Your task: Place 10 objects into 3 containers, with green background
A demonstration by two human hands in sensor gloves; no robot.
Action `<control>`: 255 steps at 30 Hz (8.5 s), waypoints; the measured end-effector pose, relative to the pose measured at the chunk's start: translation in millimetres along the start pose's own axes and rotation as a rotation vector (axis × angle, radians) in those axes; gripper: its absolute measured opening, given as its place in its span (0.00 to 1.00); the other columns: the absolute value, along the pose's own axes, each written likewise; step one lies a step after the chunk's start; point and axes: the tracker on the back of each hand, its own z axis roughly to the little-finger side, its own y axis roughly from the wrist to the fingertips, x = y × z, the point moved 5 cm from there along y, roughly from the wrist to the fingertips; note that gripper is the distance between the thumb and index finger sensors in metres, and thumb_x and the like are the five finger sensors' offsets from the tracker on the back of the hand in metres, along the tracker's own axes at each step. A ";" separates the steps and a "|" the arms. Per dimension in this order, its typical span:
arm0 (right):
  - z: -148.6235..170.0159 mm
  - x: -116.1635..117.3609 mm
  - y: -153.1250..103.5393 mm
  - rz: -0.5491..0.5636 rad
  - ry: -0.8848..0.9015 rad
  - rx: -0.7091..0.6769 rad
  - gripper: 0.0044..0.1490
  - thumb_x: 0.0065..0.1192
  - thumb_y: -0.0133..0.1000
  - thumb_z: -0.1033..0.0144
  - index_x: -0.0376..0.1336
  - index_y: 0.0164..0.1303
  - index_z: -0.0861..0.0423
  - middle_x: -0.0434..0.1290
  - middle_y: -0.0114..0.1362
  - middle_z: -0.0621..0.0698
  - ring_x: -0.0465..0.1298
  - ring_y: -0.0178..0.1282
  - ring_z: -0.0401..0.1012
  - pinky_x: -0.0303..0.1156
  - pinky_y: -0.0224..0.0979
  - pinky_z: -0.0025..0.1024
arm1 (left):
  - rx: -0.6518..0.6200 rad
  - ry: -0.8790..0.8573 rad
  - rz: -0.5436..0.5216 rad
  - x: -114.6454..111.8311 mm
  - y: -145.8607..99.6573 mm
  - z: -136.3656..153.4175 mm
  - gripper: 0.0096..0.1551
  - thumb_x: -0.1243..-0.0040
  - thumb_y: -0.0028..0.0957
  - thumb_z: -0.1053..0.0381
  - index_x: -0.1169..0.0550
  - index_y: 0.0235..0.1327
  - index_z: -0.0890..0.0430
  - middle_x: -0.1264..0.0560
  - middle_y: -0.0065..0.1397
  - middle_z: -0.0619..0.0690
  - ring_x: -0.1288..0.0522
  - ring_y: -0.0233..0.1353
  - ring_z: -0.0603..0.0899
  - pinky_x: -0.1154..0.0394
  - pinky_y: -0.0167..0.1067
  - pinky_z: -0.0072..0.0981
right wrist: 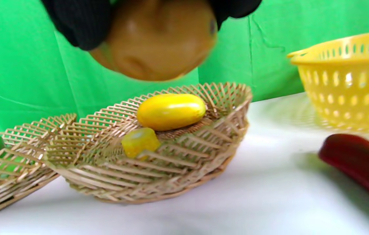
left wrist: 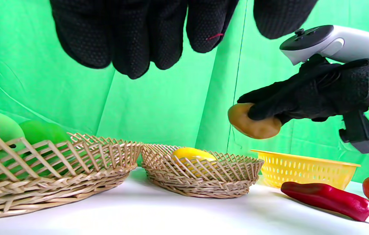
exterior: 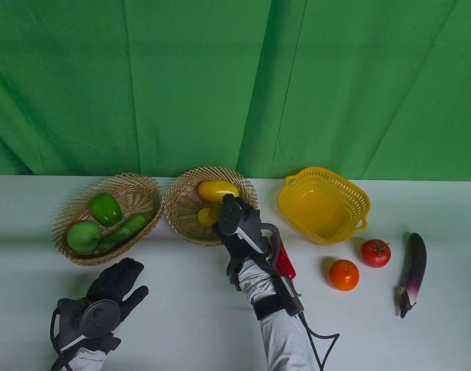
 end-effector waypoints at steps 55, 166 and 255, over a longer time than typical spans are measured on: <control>124.7 20.6 -86.5 -0.021 -0.055 0.029 0.50 0.49 0.61 0.39 0.41 0.89 0.51 0.48 0.90 0.63 0.54 0.84 0.65 0.54 0.83 0.64 | -0.021 -0.008 -0.007 2.9 -1.1 -2.6 0.38 0.52 0.60 0.32 0.33 0.81 0.48 0.29 0.81 0.57 0.25 0.76 0.65 0.26 0.64 0.59; 234.6 -74.0 -32.2 0.149 -0.123 0.268 0.42 0.53 0.63 0.45 0.47 0.87 0.43 0.52 0.90 0.61 0.59 0.83 0.62 0.56 0.84 0.61 | 0.063 0.061 0.028 -2.7 -2.7 17.0 0.38 0.52 0.60 0.32 0.33 0.81 0.47 0.28 0.81 0.57 0.24 0.75 0.65 0.26 0.64 0.59; 284.7 -47.8 -125.0 -0.052 0.006 0.458 0.57 0.50 0.60 0.33 0.32 0.89 0.46 0.61 0.81 0.70 0.71 0.69 0.62 0.67 0.72 0.57 | 0.039 0.049 0.006 -3.3 -3.7 15.2 0.38 0.52 0.60 0.32 0.33 0.81 0.47 0.28 0.81 0.57 0.24 0.76 0.65 0.26 0.65 0.59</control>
